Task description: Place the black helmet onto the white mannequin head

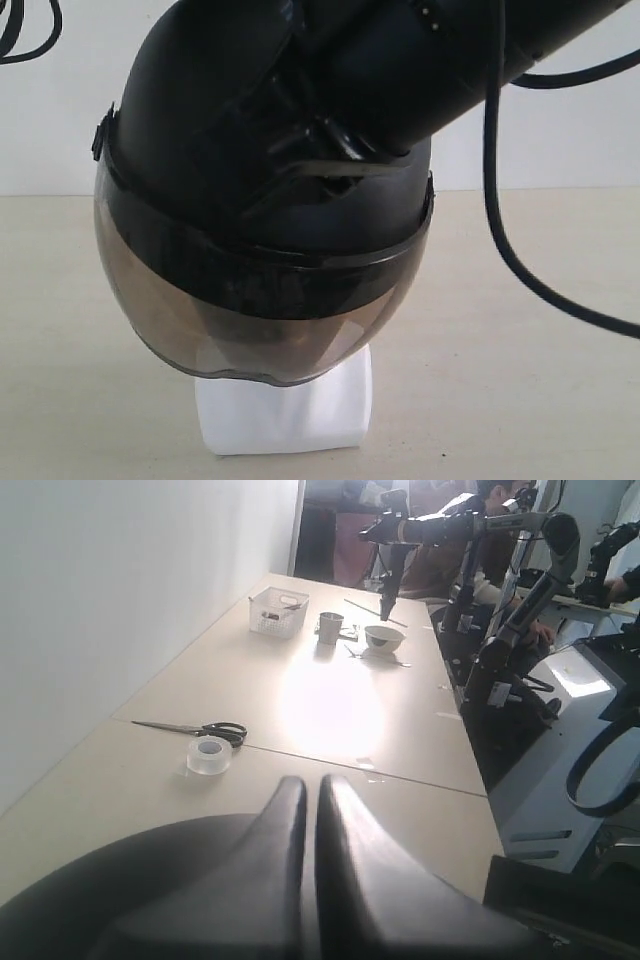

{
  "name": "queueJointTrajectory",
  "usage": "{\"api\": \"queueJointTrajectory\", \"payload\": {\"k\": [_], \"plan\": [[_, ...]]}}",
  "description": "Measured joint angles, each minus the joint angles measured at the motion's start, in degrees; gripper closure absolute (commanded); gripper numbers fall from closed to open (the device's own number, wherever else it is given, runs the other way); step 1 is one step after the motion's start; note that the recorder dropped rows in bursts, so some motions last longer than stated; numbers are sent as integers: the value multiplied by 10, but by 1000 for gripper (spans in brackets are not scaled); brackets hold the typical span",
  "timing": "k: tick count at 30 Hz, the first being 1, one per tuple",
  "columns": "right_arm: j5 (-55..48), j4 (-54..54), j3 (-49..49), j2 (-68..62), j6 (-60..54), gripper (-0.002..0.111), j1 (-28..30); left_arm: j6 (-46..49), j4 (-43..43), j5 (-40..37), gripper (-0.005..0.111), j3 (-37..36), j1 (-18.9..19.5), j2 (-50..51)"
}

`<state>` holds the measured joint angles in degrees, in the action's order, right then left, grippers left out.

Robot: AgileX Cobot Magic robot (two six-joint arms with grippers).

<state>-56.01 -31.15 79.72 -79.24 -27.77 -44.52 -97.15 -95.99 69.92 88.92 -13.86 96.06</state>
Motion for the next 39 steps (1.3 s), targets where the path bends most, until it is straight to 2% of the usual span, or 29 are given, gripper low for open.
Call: {"api": "queueJointTrajectory", "payload": {"k": [9,12,16,18,22,26,32,35,39], "plan": [[-8,7,0,13,-1,109,0,0,0,0,102,-1,1,0],[-19,39,17,33,3,109,0,0,-2,0,102,-1,1,2],[2,173,46,133,54,109,0,0,-16,-2,102,-7,12,-15],[2,268,47,188,115,109,0,-7,-35,0,102,-11,35,-37],[-66,450,47,250,251,109,0,-35,-37,0,102,-12,81,-62],[-128,546,47,285,328,109,0,-59,-40,-1,102,-15,93,-83],[-135,573,17,346,379,109,0,-60,-39,-1,102,-97,99,-125],[-135,590,-41,376,406,109,0,-28,-43,-1,102,-157,104,-158],[-98,600,-131,396,449,109,0,-7,-45,0,102,-204,105,-201]]}}
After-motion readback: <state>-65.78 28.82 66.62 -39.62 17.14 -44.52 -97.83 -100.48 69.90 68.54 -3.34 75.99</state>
